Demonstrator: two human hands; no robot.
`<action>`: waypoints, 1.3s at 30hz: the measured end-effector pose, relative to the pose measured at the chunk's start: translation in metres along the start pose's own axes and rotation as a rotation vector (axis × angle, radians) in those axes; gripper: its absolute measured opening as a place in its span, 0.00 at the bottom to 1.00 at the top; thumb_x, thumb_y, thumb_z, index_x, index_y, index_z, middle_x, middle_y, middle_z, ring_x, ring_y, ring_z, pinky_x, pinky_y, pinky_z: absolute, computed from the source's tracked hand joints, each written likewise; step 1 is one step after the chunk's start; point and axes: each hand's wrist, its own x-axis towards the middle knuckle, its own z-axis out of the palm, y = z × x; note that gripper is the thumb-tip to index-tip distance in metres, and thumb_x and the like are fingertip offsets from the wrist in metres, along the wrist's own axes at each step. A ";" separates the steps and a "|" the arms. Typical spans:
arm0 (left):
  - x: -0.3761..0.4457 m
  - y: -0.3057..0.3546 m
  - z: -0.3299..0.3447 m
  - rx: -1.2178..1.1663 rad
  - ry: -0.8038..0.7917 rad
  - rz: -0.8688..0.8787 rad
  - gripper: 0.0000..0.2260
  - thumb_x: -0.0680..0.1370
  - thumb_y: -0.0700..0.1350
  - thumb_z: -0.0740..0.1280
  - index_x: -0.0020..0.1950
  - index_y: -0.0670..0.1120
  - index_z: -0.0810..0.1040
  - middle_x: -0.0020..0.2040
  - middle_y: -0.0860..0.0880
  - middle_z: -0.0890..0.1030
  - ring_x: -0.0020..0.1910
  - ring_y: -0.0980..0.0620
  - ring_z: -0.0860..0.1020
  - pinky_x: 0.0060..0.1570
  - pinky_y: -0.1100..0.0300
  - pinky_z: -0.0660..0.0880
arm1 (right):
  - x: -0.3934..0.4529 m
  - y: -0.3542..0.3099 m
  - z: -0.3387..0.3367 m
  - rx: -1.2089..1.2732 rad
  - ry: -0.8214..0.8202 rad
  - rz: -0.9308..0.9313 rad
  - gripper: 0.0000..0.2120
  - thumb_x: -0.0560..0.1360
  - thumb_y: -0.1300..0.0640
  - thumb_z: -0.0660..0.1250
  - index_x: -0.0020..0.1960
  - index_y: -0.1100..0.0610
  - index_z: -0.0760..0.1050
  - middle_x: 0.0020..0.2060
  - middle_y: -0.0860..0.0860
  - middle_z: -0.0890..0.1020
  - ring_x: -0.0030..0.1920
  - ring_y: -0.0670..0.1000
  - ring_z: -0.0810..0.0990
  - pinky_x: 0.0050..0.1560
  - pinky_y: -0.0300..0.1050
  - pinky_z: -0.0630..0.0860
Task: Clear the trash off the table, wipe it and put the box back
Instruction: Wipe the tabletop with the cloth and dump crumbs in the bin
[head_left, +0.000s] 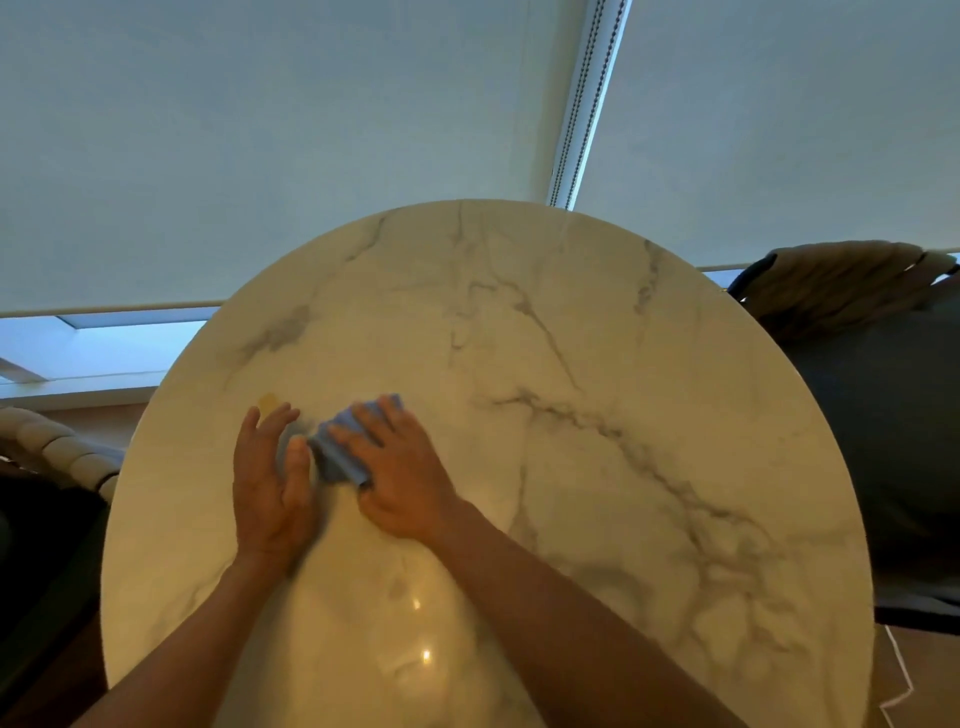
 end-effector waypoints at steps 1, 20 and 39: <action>0.000 0.004 -0.002 -0.028 -0.006 -0.018 0.26 0.79 0.56 0.50 0.67 0.42 0.72 0.69 0.44 0.72 0.73 0.49 0.62 0.70 0.54 0.59 | -0.005 -0.012 0.000 0.085 -0.012 0.018 0.32 0.68 0.55 0.60 0.73 0.54 0.65 0.71 0.57 0.68 0.72 0.63 0.61 0.72 0.58 0.60; -0.024 0.101 -0.051 -1.218 0.218 -0.745 0.18 0.82 0.53 0.54 0.56 0.44 0.78 0.57 0.44 0.82 0.59 0.49 0.79 0.63 0.56 0.72 | -0.102 -0.116 -0.016 0.081 0.405 0.317 0.33 0.69 0.62 0.66 0.73 0.56 0.62 0.65 0.61 0.74 0.65 0.62 0.74 0.59 0.62 0.75; -0.066 0.094 -0.073 -0.533 -0.678 -0.581 0.11 0.79 0.47 0.65 0.59 0.50 0.79 0.57 0.49 0.82 0.58 0.52 0.78 0.57 0.58 0.73 | -0.121 -0.108 -0.071 1.836 0.305 1.009 0.16 0.76 0.64 0.57 0.59 0.61 0.77 0.44 0.60 0.83 0.40 0.58 0.83 0.41 0.52 0.82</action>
